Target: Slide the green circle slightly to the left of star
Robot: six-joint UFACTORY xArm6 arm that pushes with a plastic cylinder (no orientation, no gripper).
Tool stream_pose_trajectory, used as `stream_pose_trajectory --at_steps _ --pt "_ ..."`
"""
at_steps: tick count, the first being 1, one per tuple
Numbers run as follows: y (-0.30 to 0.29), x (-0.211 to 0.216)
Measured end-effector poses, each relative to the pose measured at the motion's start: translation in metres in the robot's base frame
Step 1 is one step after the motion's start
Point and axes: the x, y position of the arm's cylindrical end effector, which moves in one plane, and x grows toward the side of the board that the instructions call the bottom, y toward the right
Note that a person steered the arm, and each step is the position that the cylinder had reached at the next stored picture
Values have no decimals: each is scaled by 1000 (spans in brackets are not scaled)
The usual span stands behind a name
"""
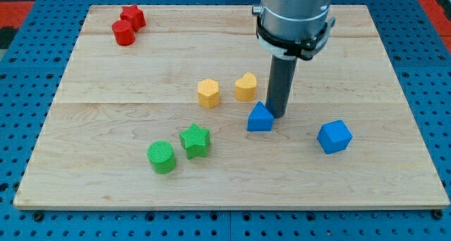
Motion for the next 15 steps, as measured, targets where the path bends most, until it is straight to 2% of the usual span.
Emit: stream_pose_trajectory --at_steps 1,2,3,4,5,6,7,8,9,10,11,13,14,15 --pt "-28 58" --pt "-100 74" --pt "-148 65" --pt "-149 39" --pt "-152 92" --pt "-188 103" --pt "-247 56" --pt "-268 28" --pt "-289 88" --pt "-228 123" --pt "-142 98" --pt "-234 73" --pt "-236 3" --pt "-269 20"
